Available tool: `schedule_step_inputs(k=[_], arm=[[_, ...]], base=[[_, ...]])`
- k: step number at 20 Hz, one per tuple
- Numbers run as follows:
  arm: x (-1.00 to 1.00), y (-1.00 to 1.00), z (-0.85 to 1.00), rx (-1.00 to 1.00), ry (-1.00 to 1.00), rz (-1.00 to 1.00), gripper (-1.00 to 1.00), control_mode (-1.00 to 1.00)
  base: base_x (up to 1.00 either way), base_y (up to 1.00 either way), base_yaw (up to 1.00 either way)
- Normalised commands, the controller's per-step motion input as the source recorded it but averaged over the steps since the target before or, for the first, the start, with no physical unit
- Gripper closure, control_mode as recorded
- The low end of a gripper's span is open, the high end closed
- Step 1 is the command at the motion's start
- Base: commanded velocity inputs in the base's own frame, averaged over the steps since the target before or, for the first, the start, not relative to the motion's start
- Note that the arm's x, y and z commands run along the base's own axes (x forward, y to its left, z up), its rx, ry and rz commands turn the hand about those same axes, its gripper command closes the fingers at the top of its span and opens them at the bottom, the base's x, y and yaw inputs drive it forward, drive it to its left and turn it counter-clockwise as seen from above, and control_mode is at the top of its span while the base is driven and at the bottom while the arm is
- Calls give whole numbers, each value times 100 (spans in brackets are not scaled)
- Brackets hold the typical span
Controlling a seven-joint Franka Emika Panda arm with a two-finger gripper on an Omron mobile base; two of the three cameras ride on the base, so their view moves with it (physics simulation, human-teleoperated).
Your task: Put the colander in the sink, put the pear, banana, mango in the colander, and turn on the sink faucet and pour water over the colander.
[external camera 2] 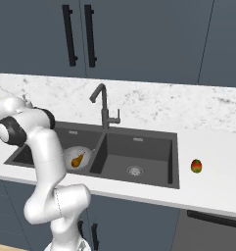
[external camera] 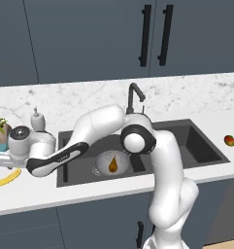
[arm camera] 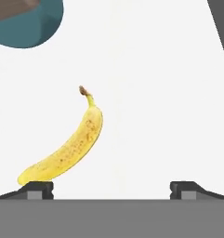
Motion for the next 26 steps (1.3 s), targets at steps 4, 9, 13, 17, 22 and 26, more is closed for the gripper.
schedule_step_inputs(k=[4, 9, 13, 17, 22, 26], arm=[[18, 16, -16, 0, 0, 0, -100, -100], [20, 15, -13, 0, 1, 0, -100, -100], [22, 15, -15, 0, 3, 0, -100, -100], [16, 15, -21, 0, 7, 0, -100, -100], [17, 12, -21, 0, 7, 0, -100, -100], [25, 10, -8, 0, 7, 0, -100, -100]], base=[[0, 0, 0], [0, 0, 0], [0, 0, 0], [0, 0, 0], [0, 0, 0], [0, 0, 0]])
